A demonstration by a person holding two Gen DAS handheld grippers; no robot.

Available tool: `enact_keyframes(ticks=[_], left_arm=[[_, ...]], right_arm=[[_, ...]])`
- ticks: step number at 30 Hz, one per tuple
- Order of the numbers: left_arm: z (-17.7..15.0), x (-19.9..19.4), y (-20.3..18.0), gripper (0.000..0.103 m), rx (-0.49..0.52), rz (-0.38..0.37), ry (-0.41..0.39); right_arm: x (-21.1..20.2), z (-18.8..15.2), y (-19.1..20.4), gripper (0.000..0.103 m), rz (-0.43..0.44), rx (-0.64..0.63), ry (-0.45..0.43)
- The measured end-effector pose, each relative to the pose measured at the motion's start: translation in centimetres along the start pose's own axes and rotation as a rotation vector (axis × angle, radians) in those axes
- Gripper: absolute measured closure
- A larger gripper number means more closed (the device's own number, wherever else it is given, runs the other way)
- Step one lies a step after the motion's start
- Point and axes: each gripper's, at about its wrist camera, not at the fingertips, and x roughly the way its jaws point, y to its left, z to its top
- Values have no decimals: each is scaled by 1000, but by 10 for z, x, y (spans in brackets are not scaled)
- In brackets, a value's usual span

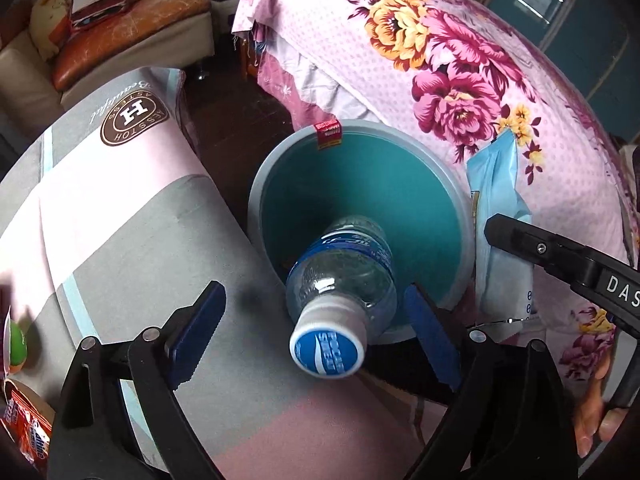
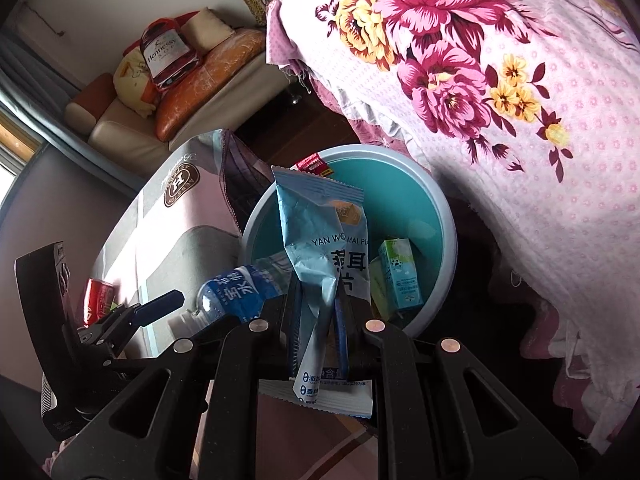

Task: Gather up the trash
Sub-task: 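Carry the wrapper and bottle over the teal bin and release both, then move both grippers back toward the pink cup and tissues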

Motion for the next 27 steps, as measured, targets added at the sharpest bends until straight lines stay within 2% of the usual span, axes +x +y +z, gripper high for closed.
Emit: enact_keyframes(ticks=[9, 12, 15, 16, 20, 27], left_arm=[[-10, -13, 18, 12, -55, -34, -16], [-17, -19, 23, 12, -63, -43, -20], [-22, -25, 28, 11, -71, -54, -22], [-25, -27, 29, 10, -74, -57, -22], [-36, -37, 34, 10, -79, -61, -25], [-59, -59, 51, 8, -121, -62, -49]], right_arm=[[11, 1, 7, 87, -18, -6, 27], [15, 0, 10, 81, -27, -5, 41], [17, -3, 14, 65, -29, -6, 52], [16, -3, 16, 55, -32, -7, 53], [10, -8, 24, 39, -44, -19, 50], [-3, -19, 37, 33, -53, -28, 47]])
